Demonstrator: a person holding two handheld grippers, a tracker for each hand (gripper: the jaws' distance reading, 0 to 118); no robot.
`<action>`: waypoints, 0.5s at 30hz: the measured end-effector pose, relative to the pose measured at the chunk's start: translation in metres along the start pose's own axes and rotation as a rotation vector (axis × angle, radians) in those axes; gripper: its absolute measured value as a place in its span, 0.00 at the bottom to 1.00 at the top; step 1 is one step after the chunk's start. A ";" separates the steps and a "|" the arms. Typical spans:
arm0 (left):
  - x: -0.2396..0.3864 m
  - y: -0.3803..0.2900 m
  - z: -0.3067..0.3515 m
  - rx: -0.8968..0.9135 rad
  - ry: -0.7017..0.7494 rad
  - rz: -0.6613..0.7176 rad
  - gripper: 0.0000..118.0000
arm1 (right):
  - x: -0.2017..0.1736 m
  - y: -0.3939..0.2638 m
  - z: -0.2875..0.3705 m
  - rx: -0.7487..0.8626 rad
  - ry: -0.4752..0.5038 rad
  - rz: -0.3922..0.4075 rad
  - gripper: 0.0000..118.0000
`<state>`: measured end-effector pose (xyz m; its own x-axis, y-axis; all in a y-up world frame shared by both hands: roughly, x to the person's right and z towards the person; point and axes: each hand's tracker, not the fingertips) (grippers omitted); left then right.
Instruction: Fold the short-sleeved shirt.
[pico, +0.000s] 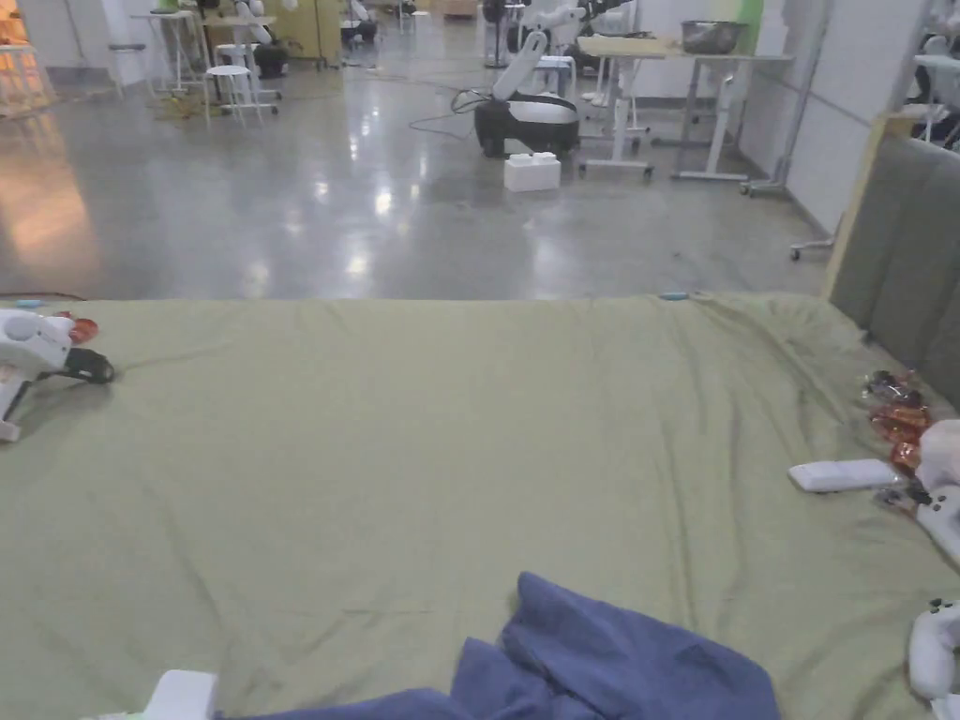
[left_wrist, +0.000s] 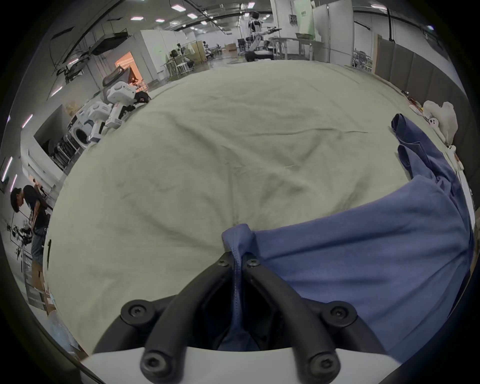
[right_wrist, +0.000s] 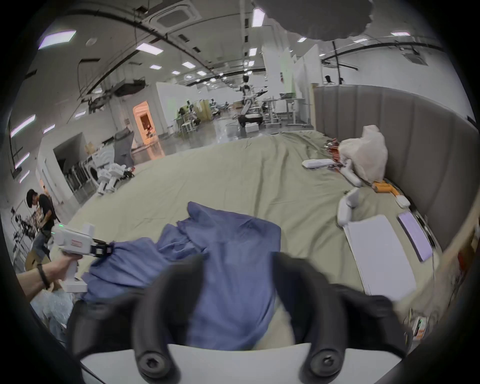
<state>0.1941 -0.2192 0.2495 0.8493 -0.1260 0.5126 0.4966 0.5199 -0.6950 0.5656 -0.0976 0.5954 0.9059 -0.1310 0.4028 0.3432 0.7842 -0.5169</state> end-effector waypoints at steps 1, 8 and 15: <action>-0.002 0.001 -0.001 -0.008 -0.011 0.014 0.01 | 0.007 0.009 -0.025 -0.044 0.000 0.011 0.63; -0.005 -0.001 -0.001 -0.007 -0.030 0.025 0.01 | 0.065 0.037 -0.196 -0.274 -0.068 -0.008 0.71; -0.006 -0.001 0.001 -0.009 -0.044 0.024 0.01 | 0.057 0.021 -0.210 -0.277 -0.040 0.237 0.43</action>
<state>0.1885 -0.2182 0.2476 0.8523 -0.0764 0.5175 0.4783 0.5145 -0.7117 0.6763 -0.2157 0.4486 0.9598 0.0629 0.2736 0.1841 0.5951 -0.7823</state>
